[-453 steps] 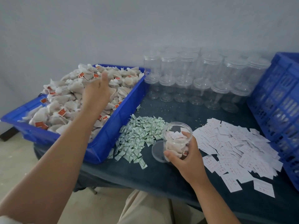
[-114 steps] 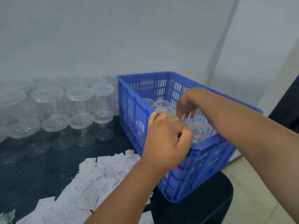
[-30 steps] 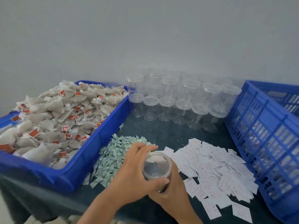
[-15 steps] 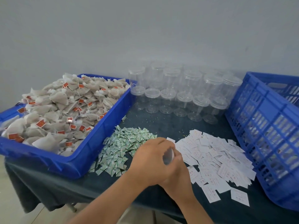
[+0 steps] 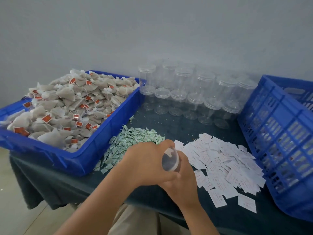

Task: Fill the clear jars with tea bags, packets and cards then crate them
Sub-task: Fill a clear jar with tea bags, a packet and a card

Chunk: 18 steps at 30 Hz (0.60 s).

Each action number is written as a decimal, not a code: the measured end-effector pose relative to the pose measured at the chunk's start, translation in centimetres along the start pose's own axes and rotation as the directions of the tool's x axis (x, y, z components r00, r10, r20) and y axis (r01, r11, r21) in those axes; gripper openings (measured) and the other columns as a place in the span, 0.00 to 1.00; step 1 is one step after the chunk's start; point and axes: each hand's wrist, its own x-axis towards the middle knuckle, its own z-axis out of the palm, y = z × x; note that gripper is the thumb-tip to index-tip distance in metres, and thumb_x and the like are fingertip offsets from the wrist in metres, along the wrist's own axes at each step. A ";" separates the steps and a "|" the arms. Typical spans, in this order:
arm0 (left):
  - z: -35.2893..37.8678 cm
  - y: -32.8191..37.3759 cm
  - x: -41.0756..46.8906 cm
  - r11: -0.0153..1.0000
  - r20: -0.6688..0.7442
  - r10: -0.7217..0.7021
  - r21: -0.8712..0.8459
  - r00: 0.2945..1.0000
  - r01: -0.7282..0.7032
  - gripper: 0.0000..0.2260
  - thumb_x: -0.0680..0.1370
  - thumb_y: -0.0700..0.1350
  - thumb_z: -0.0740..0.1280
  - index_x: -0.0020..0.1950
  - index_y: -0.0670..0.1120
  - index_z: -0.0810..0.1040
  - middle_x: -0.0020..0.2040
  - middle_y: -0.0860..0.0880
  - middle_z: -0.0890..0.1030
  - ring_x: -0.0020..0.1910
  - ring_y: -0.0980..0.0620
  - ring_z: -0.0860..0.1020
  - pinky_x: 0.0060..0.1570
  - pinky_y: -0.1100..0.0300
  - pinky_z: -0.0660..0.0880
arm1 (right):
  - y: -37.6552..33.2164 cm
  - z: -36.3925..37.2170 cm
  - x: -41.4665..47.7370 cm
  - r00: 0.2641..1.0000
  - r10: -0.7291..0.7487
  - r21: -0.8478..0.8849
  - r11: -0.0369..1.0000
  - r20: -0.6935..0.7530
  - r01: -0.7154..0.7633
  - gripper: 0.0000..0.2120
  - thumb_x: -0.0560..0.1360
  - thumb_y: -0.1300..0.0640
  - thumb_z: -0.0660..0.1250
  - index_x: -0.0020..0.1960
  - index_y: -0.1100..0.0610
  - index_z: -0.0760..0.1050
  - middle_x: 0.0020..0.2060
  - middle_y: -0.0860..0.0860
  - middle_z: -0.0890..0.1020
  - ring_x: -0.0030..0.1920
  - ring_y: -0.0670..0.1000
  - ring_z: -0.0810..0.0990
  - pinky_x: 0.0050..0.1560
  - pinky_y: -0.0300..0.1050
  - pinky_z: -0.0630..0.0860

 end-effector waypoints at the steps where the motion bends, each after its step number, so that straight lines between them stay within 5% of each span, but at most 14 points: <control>1: 0.3 0.1 0.0 1.000 -0.039 -0.008 -0.017 0.999 0.007 0.34 0.67 0.77 0.64 0.69 0.69 0.61 0.45 0.57 0.79 0.44 0.51 0.80 0.48 0.52 0.80 | 0.1 0.2 0.0 0.999 0.007 -0.029 1.000 -0.039 -0.008 0.37 0.64 0.43 0.84 0.68 0.37 0.71 0.57 0.37 0.82 0.57 0.44 0.83 0.52 0.36 0.79; 6: 1.9 0.5 -0.3 0.993 -0.114 -0.075 -0.102 0.991 0.064 0.31 0.70 0.78 0.59 0.68 0.64 0.62 0.45 0.54 0.80 0.43 0.49 0.80 0.43 0.53 0.77 | 0.9 0.4 0.2 0.990 -0.089 -0.200 0.978 -0.113 0.065 0.35 0.67 0.51 0.84 0.70 0.54 0.75 0.58 0.45 0.83 0.58 0.49 0.82 0.57 0.52 0.82; 9: 1.5 0.0 0.1 0.976 -0.228 -0.178 -0.162 0.957 0.143 0.27 0.75 0.73 0.48 0.60 0.54 0.66 0.37 0.54 0.75 0.37 0.48 0.76 0.35 0.53 0.70 | 1.3 0.9 0.2 0.936 -0.213 -0.316 0.941 -0.282 0.119 0.42 0.63 0.50 0.89 0.69 0.61 0.73 0.60 0.56 0.83 0.58 0.59 0.84 0.58 0.58 0.83; 11: 0.2 -1.1 0.9 0.946 -0.350 -0.261 -0.279 0.900 0.166 0.22 0.76 0.67 0.47 0.56 0.53 0.69 0.34 0.51 0.77 0.32 0.49 0.77 0.32 0.54 0.72 | 1.0 0.5 0.4 0.931 -0.081 -0.142 0.989 -0.355 0.032 0.46 0.62 0.45 0.88 0.71 0.60 0.72 0.63 0.54 0.82 0.63 0.55 0.83 0.62 0.59 0.83; 14: -1.0 -3.3 2.2 0.714 -0.154 -0.409 -0.667 0.899 0.211 0.12 0.80 0.59 0.55 0.54 0.58 0.77 0.37 0.56 0.86 0.32 0.54 0.84 0.37 0.53 0.81 | 0.7 -0.2 0.4 0.938 0.129 0.165 0.983 -0.323 -0.078 0.46 0.61 0.36 0.84 0.71 0.47 0.67 0.64 0.42 0.80 0.66 0.45 0.80 0.67 0.52 0.81; 18: 3.1 -5.3 4.4 0.796 0.022 -0.367 -0.511 0.930 0.326 0.09 0.83 0.53 0.60 0.51 0.55 0.80 0.35 0.59 0.86 0.31 0.58 0.83 0.40 0.57 0.81 | 0.7 -0.6 0.4 0.914 0.213 0.341 0.936 -0.345 -0.089 0.43 0.61 0.40 0.83 0.70 0.47 0.68 0.62 0.43 0.82 0.66 0.47 0.82 0.69 0.54 0.79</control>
